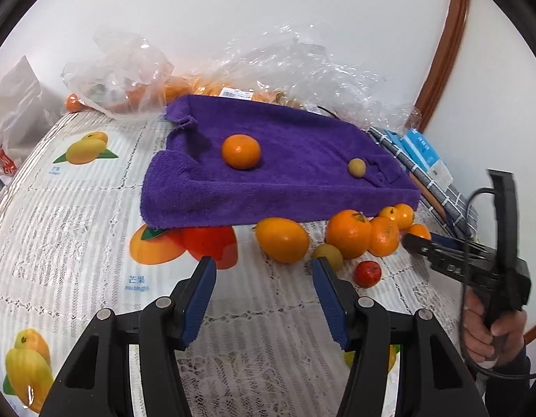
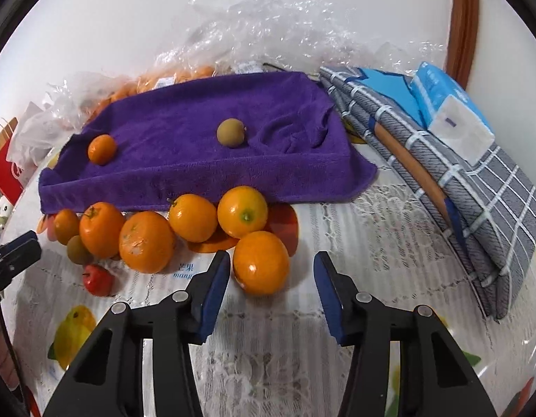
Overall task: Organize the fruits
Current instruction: 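Grasp a round orange from the fruit row with the right gripper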
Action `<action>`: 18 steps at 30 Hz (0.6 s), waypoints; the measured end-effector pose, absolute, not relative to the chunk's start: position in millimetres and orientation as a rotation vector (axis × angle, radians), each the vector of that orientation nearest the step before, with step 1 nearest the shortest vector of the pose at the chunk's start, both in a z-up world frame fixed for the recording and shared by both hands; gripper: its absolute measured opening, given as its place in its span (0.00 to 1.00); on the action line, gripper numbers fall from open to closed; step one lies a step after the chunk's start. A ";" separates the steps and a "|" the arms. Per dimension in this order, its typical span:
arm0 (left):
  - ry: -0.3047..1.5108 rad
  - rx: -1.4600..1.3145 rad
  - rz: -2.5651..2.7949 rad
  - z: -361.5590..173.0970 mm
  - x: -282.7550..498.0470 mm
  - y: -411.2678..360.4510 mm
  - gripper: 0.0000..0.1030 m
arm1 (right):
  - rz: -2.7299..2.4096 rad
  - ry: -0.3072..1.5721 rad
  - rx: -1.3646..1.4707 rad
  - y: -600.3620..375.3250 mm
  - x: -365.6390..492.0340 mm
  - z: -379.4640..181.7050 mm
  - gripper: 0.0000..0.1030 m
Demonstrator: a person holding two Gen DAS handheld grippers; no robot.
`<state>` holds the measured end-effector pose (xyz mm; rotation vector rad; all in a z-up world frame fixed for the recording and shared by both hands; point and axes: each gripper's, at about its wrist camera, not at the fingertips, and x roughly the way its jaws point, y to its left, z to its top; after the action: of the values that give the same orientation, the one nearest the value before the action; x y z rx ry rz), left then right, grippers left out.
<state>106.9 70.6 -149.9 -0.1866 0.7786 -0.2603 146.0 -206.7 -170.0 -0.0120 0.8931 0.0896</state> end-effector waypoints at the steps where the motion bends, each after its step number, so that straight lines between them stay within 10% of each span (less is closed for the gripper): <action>1: 0.785 -0.188 -0.267 -150.6 107.7 69.9 0.54 | 0.081 0.888 -0.035 -203.5 147.2 -170.0 0.35; 18: 0.826 -0.213 -0.198 -150.8 143.0 48.3 0.51 | 0.148 0.826 -0.038 -211.2 96.8 -161.2 0.31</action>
<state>143.0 48.3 -150.8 -0.2131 0.8263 -0.1985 96.8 -211.2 -161.2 -0.0380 0.8256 0.1484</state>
